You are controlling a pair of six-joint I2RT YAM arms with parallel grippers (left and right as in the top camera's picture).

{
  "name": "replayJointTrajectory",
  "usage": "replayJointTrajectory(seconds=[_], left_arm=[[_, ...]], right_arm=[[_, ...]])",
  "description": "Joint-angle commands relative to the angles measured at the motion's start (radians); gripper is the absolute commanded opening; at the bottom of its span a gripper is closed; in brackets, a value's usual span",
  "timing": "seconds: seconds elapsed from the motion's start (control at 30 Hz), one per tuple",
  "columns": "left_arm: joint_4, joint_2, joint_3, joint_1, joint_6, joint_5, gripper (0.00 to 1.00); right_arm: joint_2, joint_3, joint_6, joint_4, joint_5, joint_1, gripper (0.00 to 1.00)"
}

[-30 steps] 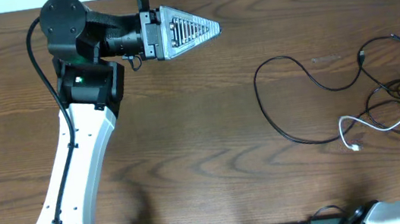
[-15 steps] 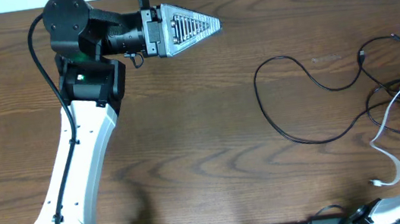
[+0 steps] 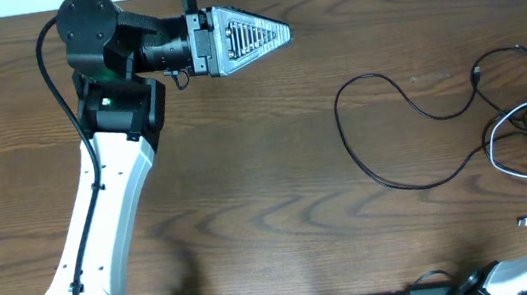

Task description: Untangle cables

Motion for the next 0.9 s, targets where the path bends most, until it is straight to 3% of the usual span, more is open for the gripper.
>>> replayJointTrajectory(seconds=[0.0, 0.2, 0.47, 0.67, 0.87], left_arm=[[0.009, 0.002, 0.022, 0.004, 0.013, 0.041, 0.87], [0.009, 0.002, 0.022, 0.004, 0.013, 0.042, 0.87], [0.053, 0.002, 0.022, 0.004, 0.017, 0.066, 0.87], [0.065, 0.002, 0.022, 0.021, 0.014, 0.076, 0.87], [0.084, 0.002, 0.022, 0.045, 0.017, 0.075, 0.87]], right_arm=[[-0.022, 0.010, 0.025, -0.094, -0.039, 0.044, 0.99], [-0.022, 0.010, 0.025, -0.257, -0.027, 0.129, 0.99], [-0.051, -0.019, 0.016, -0.336, 0.077, 0.261, 0.99], [-0.312, -0.213, 0.089, -0.199, 0.230, 0.371, 0.99], [-0.611, -0.474, 0.082, -0.150, 0.233, 0.385, 0.99]])
